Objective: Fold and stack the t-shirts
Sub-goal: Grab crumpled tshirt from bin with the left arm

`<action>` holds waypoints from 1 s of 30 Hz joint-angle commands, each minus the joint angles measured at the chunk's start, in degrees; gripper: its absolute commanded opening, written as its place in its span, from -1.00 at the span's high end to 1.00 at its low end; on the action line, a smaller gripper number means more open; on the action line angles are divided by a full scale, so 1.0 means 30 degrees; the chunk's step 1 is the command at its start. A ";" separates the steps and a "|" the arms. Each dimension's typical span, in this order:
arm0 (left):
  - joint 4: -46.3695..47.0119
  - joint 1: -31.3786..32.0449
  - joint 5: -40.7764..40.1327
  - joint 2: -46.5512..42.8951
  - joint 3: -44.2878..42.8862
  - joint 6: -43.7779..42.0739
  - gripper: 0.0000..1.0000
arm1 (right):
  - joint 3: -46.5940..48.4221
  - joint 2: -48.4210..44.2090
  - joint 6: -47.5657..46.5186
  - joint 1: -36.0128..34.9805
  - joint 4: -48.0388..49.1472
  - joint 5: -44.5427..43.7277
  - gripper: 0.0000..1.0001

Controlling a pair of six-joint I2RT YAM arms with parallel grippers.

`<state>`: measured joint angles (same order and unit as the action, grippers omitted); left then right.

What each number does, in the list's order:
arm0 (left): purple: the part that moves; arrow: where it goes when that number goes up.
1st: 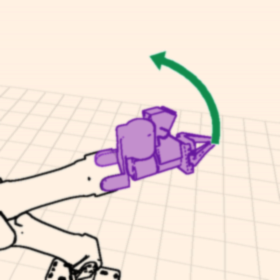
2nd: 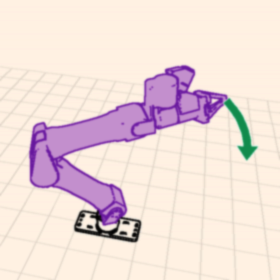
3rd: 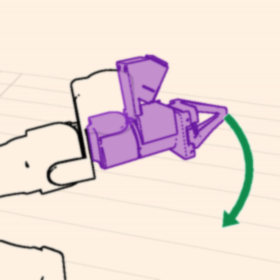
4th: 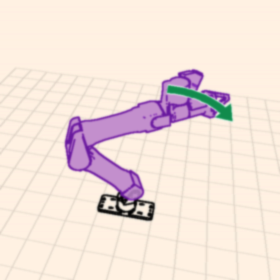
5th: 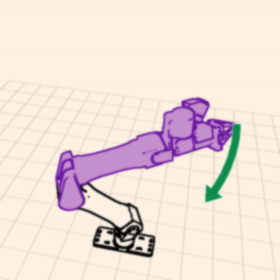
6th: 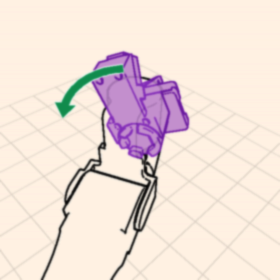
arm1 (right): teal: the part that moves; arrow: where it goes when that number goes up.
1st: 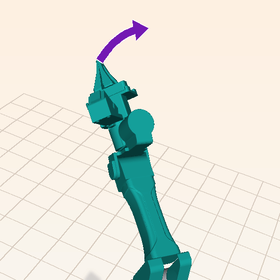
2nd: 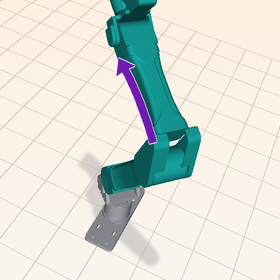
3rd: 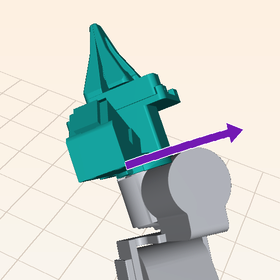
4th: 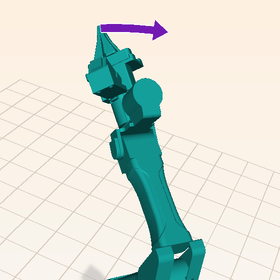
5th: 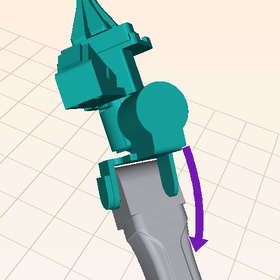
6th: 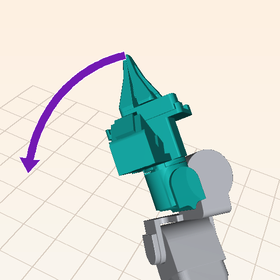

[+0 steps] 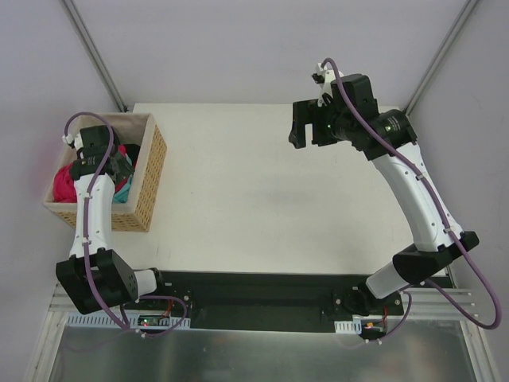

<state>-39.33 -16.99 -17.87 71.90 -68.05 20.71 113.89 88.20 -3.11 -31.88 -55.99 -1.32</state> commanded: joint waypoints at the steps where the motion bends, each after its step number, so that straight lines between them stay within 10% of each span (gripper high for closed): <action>1: 0.0337 -0.0312 0.0331 -0.0236 -0.0987 0.0596 -0.41 | 0.1149 0.0451 -0.0104 -0.0097 0.0352 -0.0087 -0.92; 6: 0.0366 -0.0341 0.0389 0.0144 -0.1252 0.0597 0.01 | 0.1296 0.0686 -0.0163 -0.0097 0.0469 0.0031 -0.92; 18: 0.0337 -0.0400 0.0448 0.0496 -0.0842 0.0685 -0.35 | 0.1472 0.0657 -0.0222 -0.0097 0.0498 -0.0174 -0.92; 30: 0.0366 -0.0400 0.0624 0.0731 0.0154 0.1095 0.15 | 0.1648 0.0658 -0.0192 -0.0097 0.0089 -0.0116 -0.92</action>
<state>-38.37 -17.39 -16.91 73.78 -68.79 23.22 116.16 90.65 -3.49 -31.88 -55.55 -1.23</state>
